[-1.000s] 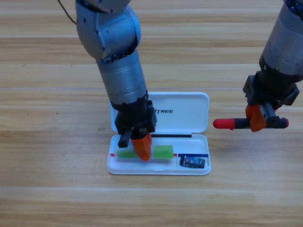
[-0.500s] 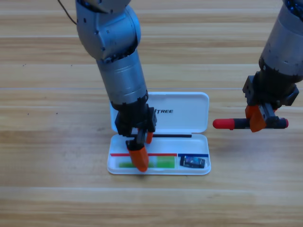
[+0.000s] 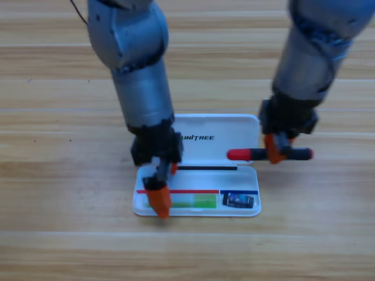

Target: Clean up eraser and pencils

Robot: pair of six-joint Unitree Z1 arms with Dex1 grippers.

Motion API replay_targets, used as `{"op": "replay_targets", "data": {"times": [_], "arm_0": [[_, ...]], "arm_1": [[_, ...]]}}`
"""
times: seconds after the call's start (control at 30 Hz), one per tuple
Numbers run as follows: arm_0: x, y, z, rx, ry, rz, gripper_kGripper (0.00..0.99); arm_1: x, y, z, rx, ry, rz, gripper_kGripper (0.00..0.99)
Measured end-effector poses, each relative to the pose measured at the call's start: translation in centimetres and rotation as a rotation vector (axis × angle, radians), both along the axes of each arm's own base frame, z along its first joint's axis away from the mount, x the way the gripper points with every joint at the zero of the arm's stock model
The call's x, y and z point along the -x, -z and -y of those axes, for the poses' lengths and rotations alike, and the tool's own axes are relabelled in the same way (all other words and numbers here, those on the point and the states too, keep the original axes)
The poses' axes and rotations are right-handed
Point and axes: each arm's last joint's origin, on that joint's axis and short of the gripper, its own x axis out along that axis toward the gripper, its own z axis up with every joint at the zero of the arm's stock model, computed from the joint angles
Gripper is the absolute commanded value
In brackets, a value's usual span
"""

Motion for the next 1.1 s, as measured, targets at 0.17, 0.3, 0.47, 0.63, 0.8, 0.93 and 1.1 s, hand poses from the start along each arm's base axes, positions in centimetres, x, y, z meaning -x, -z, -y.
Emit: {"op": "replay_targets", "data": {"times": [0.17, 0.3, 0.47, 0.63, 0.8, 0.93, 1.1], "arm_0": [[2.3, -6.9, -3.4, 0.059, -0.027, 0.086, 0.990], [4.1, -12.6, -9.0, 0.126, -0.092, 0.174, 0.990], [6.2, -16.8, -16.7, 0.180, -0.194, 0.282, 0.990], [7.4, -17.8, -21.1, 0.202, -0.274, 0.318, 0.990], [7.4, -16.7, -22.4, 0.203, -0.303, 0.276, 0.990], [7.6, -16.2, -22.4, 0.214, -0.305, 0.247, 0.990], [7.7, -15.8, -22.4, 0.214, -0.305, 0.234, 0.990]], "arm_1": [[-1.0, 1.0, -2.2, -0.002, -0.010, 0.022, 0.000], [-1.3, 1.6, -3.8, -0.011, -0.016, 0.029, 0.000], [-1.1, 1.8, -6.0, -0.033, -0.020, 0.042, 0.000], [-0.6, 2.6, -7.6, -0.022, -0.042, 0.030, 0.000], [-0.5, 3.5, -8.4, -0.016, -0.047, 0.025, 0.000], [-0.8, 4.3, -8.8, -0.008, -0.046, 0.020, 0.000], [-0.9, 4.7, -8.9, -0.001, -0.036, 0.014, 0.000]]}}
